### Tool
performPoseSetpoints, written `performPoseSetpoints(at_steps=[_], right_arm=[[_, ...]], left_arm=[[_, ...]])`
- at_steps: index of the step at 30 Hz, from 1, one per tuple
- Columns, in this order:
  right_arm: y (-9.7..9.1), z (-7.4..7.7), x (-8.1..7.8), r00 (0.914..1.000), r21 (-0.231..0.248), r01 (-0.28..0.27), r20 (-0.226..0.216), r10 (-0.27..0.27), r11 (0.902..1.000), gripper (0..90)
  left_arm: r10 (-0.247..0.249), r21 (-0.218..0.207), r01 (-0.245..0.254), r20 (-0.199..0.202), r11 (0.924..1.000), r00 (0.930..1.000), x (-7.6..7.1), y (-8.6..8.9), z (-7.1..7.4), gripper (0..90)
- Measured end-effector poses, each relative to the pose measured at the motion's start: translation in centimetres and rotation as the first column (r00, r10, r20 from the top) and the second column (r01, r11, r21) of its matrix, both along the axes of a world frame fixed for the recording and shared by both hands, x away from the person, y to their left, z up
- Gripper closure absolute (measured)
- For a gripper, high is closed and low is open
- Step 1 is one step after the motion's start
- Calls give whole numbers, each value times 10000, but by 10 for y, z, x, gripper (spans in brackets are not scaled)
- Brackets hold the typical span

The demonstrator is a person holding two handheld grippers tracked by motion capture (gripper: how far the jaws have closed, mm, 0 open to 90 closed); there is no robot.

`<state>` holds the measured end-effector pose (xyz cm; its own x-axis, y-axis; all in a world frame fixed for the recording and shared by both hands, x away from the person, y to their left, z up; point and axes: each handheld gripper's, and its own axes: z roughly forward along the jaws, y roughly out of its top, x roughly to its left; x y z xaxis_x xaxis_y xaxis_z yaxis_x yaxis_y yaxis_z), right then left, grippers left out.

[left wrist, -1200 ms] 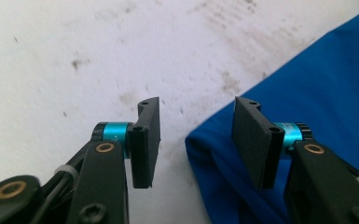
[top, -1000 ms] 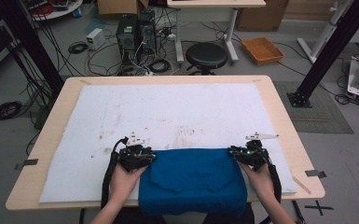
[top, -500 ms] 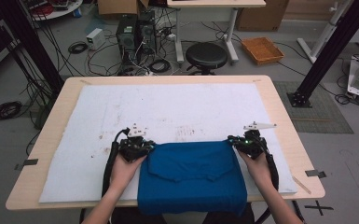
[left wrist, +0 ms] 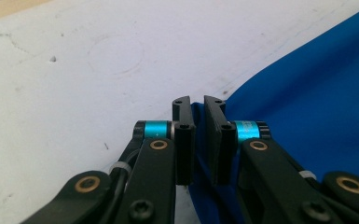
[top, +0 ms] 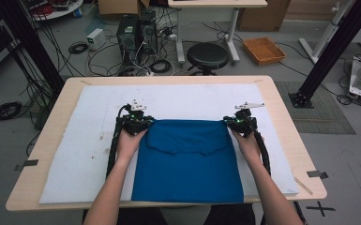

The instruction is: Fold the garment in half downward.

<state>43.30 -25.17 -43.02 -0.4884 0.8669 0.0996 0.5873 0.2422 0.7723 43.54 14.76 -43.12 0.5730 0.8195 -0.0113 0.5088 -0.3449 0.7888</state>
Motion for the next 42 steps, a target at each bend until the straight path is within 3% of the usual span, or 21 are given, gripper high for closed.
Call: performPoseSetpoints(at_steps=[4,15,19,22,27,33,36,39,42], right_arm=[[0,-5,4,10000,-104,-10,1,10,9999,848],[10,1,16,9989,-383,-314,338,327,9988,855],[12,-1,20,9993,-501,-262,254,275,9984,821],[10,1,19,9996,-468,-62,277,75,9989,715],[-1,9,3,9990,-41,320,307,-318,9995,617],[-9,11,-34,9988,425,448,200,-456,9981,591],[-10,8,-50,9983,635,577,-8,-578,9963,564],[-9,4,-59,9987,765,508,-132,-500,9958,569],[-8,1,-64,9986,740,490,-227,-474,9961,586]], left_arm=[[94,-42,-94,12,9999,10000,-1,-1,1,816],[389,116,-391,181,9992,9991,-6,7,5,812],[846,353,-854,260,9957,9961,-5,9,4,733],[1225,55,-1227,249,9924,9922,-9,16,6,625],[1017,-716,-1010,64,9923,9948,-33,30,11,611],[581,-1399,-706,-916,9877,9941,-68,32,-1,597],[532,-1468,-746,-1447,9863,9880,-73,27,-8,598],[528,-1530,-782,-1640,9851,9851,-72,21,-10,612],[567,-1267,-799,-1771,9887,9825,-69,17,-11,666]])
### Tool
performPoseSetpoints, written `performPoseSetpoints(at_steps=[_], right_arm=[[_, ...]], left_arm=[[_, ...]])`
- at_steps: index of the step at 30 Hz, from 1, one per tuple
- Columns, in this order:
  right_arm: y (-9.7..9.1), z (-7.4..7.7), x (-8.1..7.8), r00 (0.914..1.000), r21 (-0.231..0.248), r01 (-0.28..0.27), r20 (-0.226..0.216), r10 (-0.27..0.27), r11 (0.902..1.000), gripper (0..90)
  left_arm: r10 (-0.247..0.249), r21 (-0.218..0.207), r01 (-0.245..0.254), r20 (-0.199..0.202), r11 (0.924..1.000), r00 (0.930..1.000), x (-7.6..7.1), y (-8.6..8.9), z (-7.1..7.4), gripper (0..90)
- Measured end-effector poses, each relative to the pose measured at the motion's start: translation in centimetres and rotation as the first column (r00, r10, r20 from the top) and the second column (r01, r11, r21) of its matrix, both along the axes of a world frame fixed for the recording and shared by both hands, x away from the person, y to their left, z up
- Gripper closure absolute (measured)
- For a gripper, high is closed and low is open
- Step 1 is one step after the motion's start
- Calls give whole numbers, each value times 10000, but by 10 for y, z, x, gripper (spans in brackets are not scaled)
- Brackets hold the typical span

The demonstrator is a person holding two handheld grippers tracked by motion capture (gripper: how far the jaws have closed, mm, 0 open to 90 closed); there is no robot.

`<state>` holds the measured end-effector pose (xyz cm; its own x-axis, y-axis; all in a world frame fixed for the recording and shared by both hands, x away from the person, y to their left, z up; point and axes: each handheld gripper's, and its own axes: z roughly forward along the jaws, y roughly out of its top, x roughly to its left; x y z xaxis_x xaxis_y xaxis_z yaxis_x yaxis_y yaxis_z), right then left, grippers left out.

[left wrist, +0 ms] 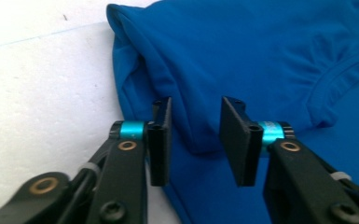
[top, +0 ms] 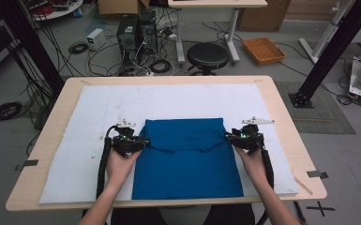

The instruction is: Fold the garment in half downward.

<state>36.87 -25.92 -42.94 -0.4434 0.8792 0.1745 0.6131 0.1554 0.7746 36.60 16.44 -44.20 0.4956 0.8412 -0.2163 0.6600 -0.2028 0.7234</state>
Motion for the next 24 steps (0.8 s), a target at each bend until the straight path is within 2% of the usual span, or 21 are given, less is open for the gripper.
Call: performPoseSetpoints(at_steps=[2,9,13,16,18,21,24], right_arm=[[1,-2,-1,10000,95,-47,-70,48,9999,606],[5,-8,1,9988,104,-234,-423,238,9997,664],[10,-11,2,9981,-60,-317,-532,313,9995,664],[14,-13,5,9960,-123,-374,-811,363,9992,664],[16,-15,7,9945,-272,-461,-955,433,9986,722],[17,-16,8,9945,-333,-630,-860,599,9975,820],[17,-13,6,9950,-247,-713,-721,693,9972,848]], left_arm=[[38,-14,-38,-69,10000,10000,1,-1,-1,710],[-39,21,38,121,10000,9999,-1,-3,3,864],[-193,0,193,96,9998,9998,0,-6,4,881],[-241,-118,242,114,9996,9996,1,-6,5,888],[-247,-233,249,103,9994,9996,0,-5,7,889],[-313,-256,316,145,9992,9994,0,-4,9,889],[-312,-367,319,184,9988,9993,-1,-3,12,889]])
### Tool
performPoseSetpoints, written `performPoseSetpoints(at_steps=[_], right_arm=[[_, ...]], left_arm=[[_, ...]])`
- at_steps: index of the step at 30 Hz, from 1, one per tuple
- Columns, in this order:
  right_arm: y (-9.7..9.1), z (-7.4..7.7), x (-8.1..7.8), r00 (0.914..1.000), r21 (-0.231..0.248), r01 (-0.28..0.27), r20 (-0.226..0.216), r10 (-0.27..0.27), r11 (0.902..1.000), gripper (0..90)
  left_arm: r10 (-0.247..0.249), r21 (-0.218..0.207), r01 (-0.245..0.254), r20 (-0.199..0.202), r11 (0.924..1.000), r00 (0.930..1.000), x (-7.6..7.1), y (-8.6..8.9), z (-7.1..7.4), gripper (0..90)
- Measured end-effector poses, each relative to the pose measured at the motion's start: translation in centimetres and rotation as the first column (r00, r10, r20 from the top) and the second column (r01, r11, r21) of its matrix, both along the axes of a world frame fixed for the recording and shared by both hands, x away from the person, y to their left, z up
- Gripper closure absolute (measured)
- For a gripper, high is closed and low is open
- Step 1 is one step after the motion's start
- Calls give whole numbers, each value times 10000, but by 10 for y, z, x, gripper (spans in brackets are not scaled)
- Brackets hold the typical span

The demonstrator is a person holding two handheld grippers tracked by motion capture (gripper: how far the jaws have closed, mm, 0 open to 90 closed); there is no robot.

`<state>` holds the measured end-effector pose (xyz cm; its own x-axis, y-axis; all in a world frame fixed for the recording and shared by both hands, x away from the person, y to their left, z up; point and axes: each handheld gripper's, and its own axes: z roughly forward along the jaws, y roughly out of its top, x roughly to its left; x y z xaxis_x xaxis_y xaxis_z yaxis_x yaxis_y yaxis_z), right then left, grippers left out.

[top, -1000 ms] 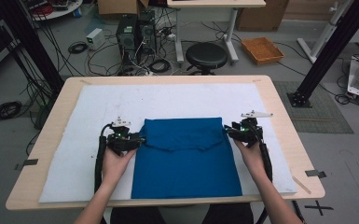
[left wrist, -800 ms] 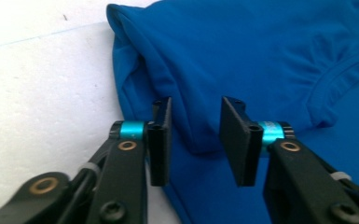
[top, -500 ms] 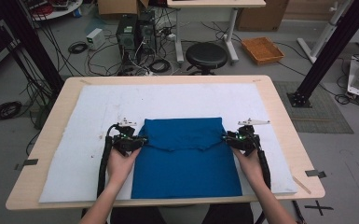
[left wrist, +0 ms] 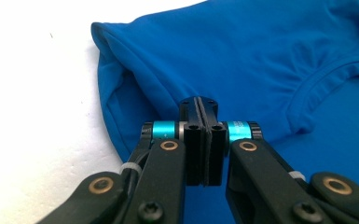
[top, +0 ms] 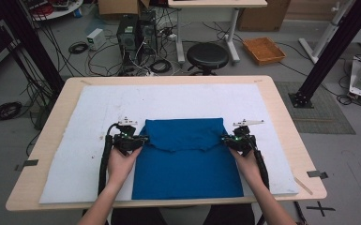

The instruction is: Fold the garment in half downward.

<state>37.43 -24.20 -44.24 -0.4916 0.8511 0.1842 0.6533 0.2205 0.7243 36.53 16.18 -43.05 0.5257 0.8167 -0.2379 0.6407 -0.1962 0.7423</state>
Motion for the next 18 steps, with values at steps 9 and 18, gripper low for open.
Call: performPoseSetpoints(at_steps=[9,18], right_arm=[[-12,13,-15,9999,798,-136,55,132,9967,849],[-19,26,-53,9979,1150,-650,140,638,9912,848]], left_arm=[[-497,-480,493,-88,9976,9987,-12,6,10,890],[-1329,-908,1312,-135,9872,9910,-47,13,25,890]])
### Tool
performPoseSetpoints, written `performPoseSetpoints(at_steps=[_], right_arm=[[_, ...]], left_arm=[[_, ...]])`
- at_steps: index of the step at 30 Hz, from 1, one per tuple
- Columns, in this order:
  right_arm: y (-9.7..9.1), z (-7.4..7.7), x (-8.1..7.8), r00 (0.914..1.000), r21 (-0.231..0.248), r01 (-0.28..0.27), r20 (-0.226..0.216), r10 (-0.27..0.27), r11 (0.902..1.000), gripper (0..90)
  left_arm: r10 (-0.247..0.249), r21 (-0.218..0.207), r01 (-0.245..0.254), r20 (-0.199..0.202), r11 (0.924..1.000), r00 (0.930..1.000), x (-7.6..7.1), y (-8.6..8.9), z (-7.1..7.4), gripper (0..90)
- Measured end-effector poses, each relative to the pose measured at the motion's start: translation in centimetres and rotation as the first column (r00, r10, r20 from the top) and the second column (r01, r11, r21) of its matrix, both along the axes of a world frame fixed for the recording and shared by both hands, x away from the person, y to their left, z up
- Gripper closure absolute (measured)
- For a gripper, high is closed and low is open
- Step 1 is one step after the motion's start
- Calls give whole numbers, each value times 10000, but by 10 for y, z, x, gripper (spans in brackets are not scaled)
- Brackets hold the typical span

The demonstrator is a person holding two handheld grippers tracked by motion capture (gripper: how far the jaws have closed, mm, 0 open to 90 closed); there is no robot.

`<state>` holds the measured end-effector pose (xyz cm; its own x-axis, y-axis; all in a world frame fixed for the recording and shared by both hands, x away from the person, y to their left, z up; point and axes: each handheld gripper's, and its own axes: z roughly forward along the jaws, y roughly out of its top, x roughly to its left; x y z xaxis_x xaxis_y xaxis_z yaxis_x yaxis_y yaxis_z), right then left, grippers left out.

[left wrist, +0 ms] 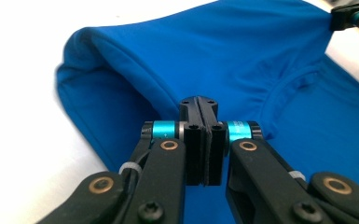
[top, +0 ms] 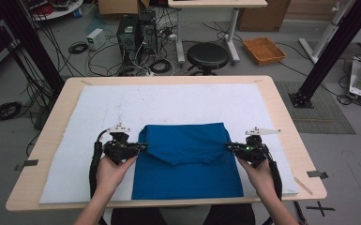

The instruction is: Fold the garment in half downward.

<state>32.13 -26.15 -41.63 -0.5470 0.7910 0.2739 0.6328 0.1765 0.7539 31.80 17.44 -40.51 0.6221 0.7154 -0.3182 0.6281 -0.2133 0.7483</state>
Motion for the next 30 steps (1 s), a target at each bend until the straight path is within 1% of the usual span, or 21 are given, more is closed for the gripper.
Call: performPoseSetpoints(at_steps=[2,6,9,14,17,18,19,22,25,26,27,28,29,30], right_arm=[[-1,3,-10,9999,-34,-130,88,130,9999,848],[-3,6,-36,9992,-150,-360,162,362,9992,848],[-4,6,-60,9983,-331,-478,332,489,9983,848],[-6,1,-88,9970,-411,-637,420,654,9971,848],[-7,0,-96,9968,-410,-696,374,712,9967,847],[-7,0,-99,9965,-415,-730,381,746,9965,848],[-7,0,-101,9960,-430,-781,405,798,9960,848],[-6,-3,-106,9959,-515,-824,331,841,9953,847],[-5,-9,-108,9963,-668,-813,240,830,9944,845],[-6,-11,-108,9964,-698,-800,210,816,9943,839],[-6,-12,-108,9966,-743,-788,192,805,9941,808],[-7,-14,-108,9969,-808,-736,226,756,9940,771],[-7,-14,-107,9971,-841,-696,251,719,9940,718],[-9,-14,-105,9975,-876,-588,337,619,9944,664]], left_arm=[[-191,-11,191,-9,9998,9998,-8,1,2,890],[-612,-307,607,-161,9977,9980,-30,4,5,889],[-831,-240,825,-221,9963,9963,-43,6,5,889],[-1067,-275,1056,-443,9940,9933,-66,9,1,889],[-1141,-186,1132,-568,9934,9918,-74,10,-4,889],[-1095,-188,1086,-600,9939,9922,-77,10,-5,889],[-1164,-58,1163,-615,9932,9913,-78,10,-7,889],[-1129,-113,1124,-727,9936,9909,-81,11,-11,889],[-1114,59,1122,-771,9937,9908,-81,11,-16,889],[-1104,163,1119,-736,9936,9912,-81,10,-17,888],[-1078,372,1104,-662,9932,9920,-82,10,-19,887],[-976,606,1006,-506,9931,9939,-82,9,-19,863],[-806,1079,837,-329,9906,9962,-82,8,-19,779],[-666,1292,686,-197,9892,9976,-81,8,-18,718]])
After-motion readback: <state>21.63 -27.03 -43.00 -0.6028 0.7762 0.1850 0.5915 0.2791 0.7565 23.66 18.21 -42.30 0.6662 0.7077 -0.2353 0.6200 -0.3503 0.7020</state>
